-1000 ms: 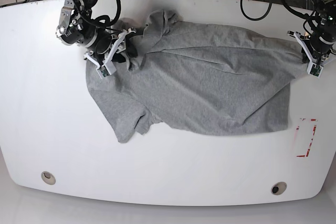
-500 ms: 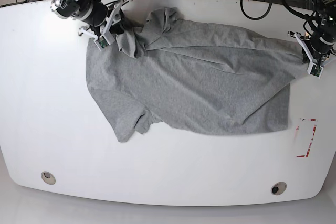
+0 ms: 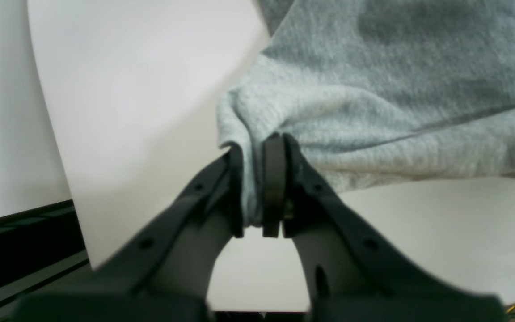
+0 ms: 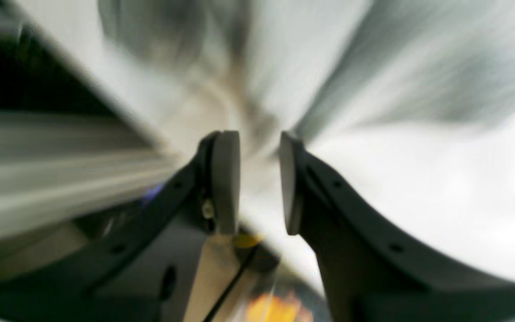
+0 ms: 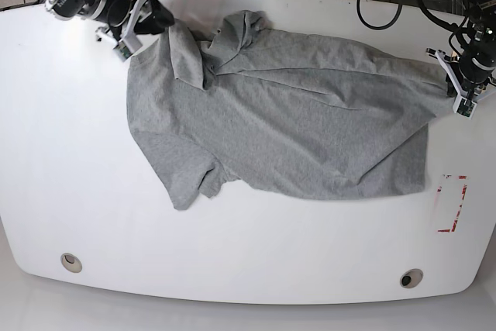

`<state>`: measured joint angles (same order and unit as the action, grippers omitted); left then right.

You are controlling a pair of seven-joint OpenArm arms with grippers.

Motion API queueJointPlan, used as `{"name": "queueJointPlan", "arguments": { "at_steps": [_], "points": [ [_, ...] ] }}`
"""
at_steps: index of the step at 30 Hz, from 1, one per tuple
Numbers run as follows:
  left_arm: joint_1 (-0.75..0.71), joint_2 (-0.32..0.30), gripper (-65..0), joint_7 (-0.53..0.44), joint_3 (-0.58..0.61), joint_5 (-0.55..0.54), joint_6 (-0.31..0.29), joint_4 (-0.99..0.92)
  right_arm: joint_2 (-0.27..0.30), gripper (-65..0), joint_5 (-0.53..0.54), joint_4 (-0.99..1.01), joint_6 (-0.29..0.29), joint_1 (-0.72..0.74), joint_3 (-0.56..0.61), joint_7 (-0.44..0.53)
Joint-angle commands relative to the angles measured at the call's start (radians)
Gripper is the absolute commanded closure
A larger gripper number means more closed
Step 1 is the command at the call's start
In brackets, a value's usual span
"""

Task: Layout the t-shirt on the table in an organized manner, then fold the t-shirt properly
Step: 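Regrasp the shirt edge with the right gripper and pull it outward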

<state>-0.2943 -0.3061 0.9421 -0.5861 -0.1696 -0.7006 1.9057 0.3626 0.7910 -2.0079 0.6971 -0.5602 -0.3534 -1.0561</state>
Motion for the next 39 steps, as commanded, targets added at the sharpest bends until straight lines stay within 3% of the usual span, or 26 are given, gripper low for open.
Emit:
{"name": "queueJointPlan", "arguments": {
  "at_steps": [1,8,11,14,16,25,39],
  "points": [
    [0.007,-0.015,0.0,-0.019,-0.007,-0.003,0.002,0.015,-0.006,-18.9,0.012,-0.017,0.001,0.055,-0.023,0.014],
    [0.019,-0.014,0.0,-0.019,-0.005,-0.003,0.002,0.016,-0.026,-43.8,-0.074,0.042,0.001,0.216,-0.028,0.012],
    [0.028,-0.014,0.0,-0.019,-0.005,-0.003,0.002,0.016,-0.049,-49.0,-0.129,0.094,0.001,0.274,-0.028,0.012],
    [0.028,-0.014,0.0,-0.018,-0.005,-0.003,0.002,0.016,-0.064,-48.7,-0.195,0.164,0.001,0.342,-0.039,0.012],
    [0.027,-0.014,-3.6,-0.018,-0.005,-0.003,0.002,0.016,-0.075,-48.7,-0.235,0.212,0.001,0.378,-0.051,0.012],
    [-0.009,-0.014,-36.9,-0.018,-0.013,-0.006,0.002,0.018,-0.112,-48.8,-0.353,0.405,0.001,0.520,-0.086,0.017],
    [-0.023,-0.012,-38.5,-0.018,-0.027,-0.008,0.002,0.019,-0.112,-48.8,-0.354,0.622,0.001,0.592,-0.082,0.127]
  ]
}}
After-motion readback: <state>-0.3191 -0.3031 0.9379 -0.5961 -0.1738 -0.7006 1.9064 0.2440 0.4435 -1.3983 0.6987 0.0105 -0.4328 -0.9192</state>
